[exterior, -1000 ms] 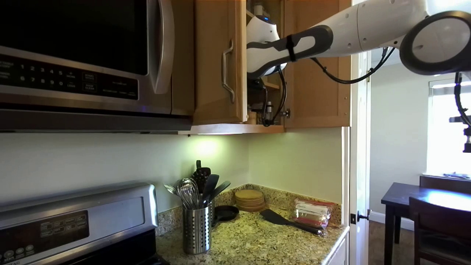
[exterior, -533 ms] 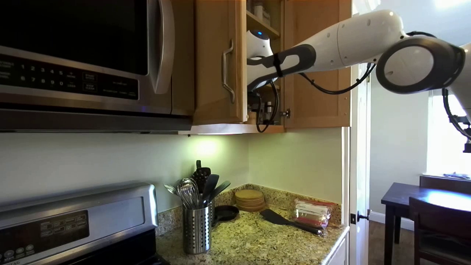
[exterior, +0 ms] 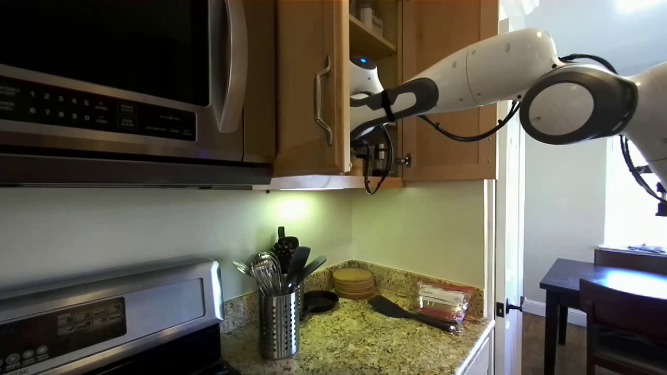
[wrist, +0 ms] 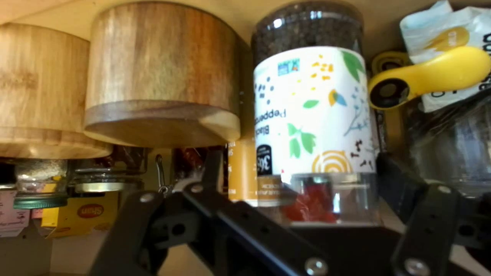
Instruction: Pick up the container from the counter and place it on the bottom shelf of the open upper cabinet, close the doors of the open cabinet
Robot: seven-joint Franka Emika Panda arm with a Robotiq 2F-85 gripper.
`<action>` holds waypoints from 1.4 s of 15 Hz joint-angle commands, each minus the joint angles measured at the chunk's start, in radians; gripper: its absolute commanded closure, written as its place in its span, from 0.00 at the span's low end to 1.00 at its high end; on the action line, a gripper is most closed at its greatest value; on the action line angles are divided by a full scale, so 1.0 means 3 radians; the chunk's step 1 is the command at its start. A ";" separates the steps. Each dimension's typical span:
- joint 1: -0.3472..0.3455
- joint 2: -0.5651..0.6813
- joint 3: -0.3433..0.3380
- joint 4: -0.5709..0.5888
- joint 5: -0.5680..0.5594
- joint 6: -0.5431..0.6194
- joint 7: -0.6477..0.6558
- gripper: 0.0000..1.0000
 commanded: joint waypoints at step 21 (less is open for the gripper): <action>0.1187 -0.1640 -0.0709 -0.2123 -0.1353 -0.0265 0.0809 0.00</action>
